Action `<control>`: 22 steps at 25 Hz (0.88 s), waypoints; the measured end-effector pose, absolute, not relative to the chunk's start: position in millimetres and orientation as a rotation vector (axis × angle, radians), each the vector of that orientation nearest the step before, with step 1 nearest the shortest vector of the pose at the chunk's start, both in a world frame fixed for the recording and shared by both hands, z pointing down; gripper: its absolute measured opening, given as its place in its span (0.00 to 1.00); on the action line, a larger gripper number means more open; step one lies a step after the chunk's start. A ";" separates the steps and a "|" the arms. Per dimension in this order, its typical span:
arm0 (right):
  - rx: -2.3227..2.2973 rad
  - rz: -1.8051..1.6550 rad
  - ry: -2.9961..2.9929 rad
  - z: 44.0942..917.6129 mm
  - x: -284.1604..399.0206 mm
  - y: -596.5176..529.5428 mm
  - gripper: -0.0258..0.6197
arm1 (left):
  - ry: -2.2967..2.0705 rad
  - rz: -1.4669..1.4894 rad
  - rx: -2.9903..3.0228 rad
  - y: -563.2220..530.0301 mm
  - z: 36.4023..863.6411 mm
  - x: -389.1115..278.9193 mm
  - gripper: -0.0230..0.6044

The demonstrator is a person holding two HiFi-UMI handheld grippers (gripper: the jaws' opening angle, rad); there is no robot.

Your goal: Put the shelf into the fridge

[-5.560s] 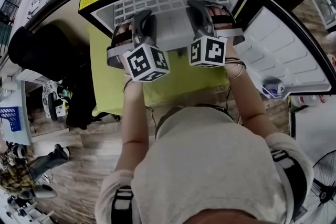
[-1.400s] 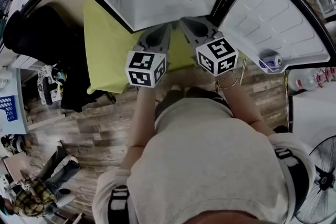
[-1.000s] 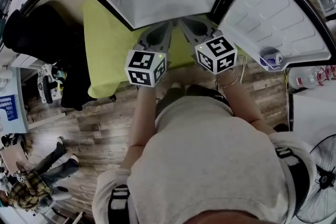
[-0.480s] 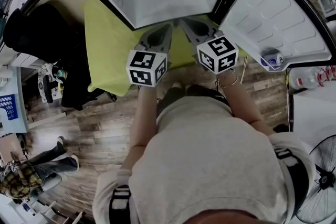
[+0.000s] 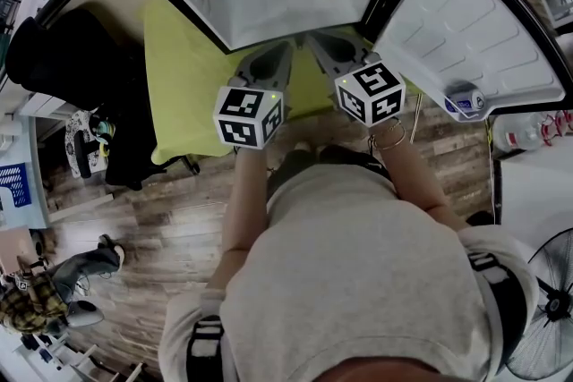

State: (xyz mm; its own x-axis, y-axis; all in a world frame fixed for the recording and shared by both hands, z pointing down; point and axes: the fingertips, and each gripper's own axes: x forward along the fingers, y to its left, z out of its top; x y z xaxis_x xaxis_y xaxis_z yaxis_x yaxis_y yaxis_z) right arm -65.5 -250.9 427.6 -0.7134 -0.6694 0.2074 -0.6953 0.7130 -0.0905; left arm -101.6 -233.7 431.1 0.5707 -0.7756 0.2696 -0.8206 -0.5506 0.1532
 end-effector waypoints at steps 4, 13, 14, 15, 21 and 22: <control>1.099 0.238 -2.750 429.6 -67.1 -250.8 0.06 | -1.321 0.230 2.537 -236.3 430.5 -104.0 0.05; 1.098 0.229 -2.741 430.5 -65.5 -250.5 0.06 | -1.305 0.230 2.527 -237.1 433.8 -102.2 0.05; 1.095 0.226 -2.742 430.4 -65.7 -250.4 0.06 | -1.303 0.232 2.529 -237.1 433.8 -101.9 0.05; 1.093 0.225 -2.742 430.2 -65.8 -250.4 0.06 | -1.302 0.234 2.530 -237.1 433.6 -101.6 0.05; 1.069 0.232 -2.741 432.5 -67.7 -249.6 0.06 | -1.304 0.246 2.535 -237.5 434.3 -103.1 0.05; 1.065 0.236 -2.740 433.3 -68.1 -249.4 0.06 | -1.306 0.246 2.533 -237.5 434.5 -103.7 0.05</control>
